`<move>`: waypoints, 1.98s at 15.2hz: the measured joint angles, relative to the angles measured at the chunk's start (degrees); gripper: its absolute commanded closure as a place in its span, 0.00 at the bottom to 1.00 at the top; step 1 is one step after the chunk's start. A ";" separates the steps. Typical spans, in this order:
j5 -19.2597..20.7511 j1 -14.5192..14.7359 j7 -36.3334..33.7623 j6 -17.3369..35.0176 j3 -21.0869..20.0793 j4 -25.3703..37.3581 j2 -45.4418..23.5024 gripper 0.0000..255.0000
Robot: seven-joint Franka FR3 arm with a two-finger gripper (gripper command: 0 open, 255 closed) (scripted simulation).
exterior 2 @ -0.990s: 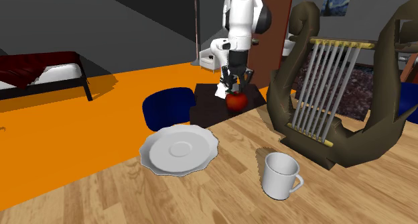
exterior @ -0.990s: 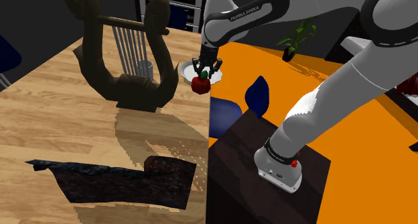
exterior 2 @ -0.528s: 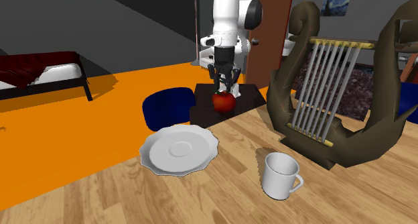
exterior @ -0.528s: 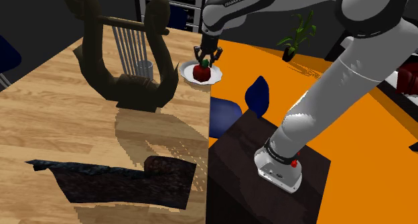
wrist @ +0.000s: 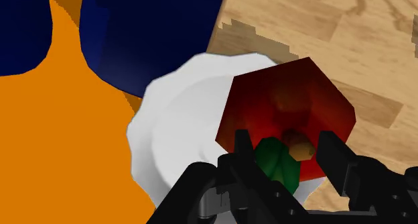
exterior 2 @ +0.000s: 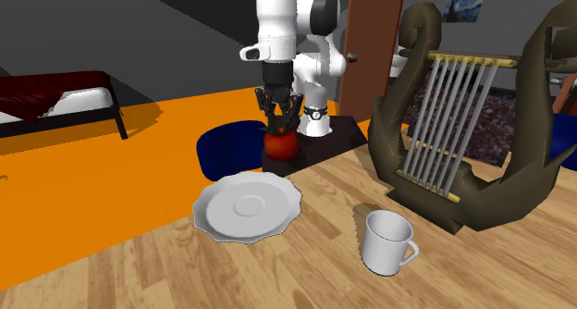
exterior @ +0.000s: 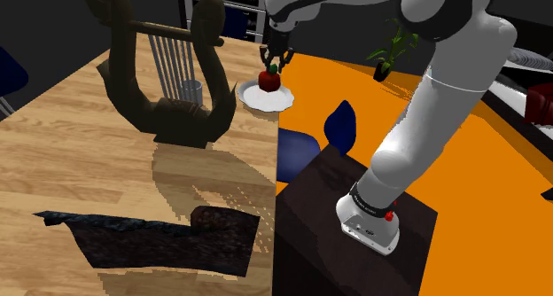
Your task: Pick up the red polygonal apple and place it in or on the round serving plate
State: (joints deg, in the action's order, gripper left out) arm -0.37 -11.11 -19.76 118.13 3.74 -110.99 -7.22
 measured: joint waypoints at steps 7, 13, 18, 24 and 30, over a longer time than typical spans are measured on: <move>-1.58 -3.90 6.04 -7.13 1.95 20.17 -13.14 1.00; -1.97 -4.54 6.88 -5.42 2.04 21.86 -16.58 1.00; -2.09 -4.56 7.02 -1.94 2.00 19.10 -17.29 1.00; -2.33 -4.59 7.10 1.80 1.87 17.40 -19.34 1.00; -2.53 -4.61 7.20 5.27 1.74 15.61 -21.05 1.00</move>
State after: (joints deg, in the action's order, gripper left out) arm -2.90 -15.72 -12.57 123.40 5.48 -95.38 -28.27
